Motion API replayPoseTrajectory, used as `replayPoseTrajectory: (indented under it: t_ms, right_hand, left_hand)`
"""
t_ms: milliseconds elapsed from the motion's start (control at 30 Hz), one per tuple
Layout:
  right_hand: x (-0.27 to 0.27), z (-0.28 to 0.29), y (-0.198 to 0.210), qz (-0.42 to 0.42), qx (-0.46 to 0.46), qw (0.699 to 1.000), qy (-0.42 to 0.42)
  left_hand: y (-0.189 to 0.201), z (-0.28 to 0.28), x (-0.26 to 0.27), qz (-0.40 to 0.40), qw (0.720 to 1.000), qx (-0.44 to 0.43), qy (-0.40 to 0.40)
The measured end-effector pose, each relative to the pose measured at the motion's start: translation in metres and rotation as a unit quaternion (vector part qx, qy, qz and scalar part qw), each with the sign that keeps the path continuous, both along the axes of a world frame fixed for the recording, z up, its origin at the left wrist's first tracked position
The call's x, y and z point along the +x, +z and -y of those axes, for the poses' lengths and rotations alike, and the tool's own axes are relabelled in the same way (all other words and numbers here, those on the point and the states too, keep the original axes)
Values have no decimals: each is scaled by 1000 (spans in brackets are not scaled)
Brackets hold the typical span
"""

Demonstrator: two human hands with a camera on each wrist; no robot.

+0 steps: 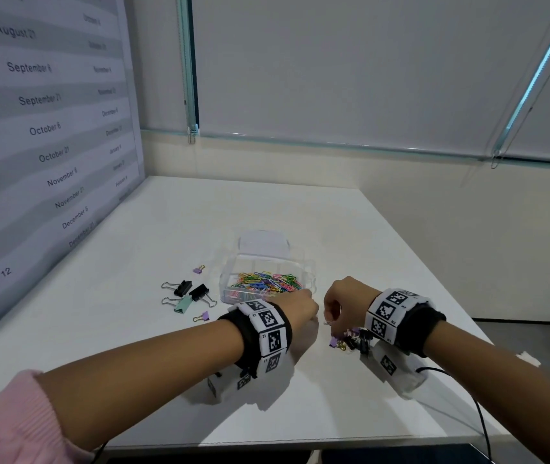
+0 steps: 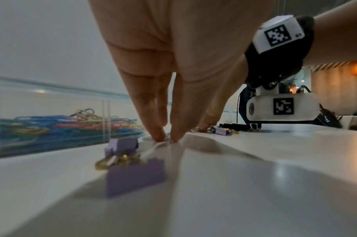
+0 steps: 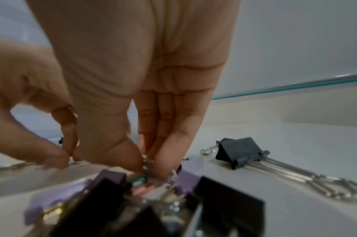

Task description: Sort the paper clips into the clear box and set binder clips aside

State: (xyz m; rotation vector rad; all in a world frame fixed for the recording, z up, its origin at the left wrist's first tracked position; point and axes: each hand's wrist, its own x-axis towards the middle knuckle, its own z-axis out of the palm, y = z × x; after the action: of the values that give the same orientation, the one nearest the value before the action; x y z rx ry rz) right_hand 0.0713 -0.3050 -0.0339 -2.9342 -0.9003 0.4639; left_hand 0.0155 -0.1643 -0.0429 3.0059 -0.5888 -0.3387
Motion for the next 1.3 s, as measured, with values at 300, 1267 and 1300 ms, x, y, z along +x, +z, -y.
replayPoseTrajectory:
  t_ms: [300, 1267, 1300]
  right_hand:
    - [15, 4, 32, 31, 103, 993, -45]
    - [-2, 26, 4, -67, 42, 997, 23]
    - [-2, 27, 3, -66, 42, 997, 20]
  left_hand:
    - [-2, -4, 2, -24, 999, 20, -15]
    - [35, -63, 24, 58, 988, -79, 118]
    - [32, -62, 22, 60, 989, -78, 113]
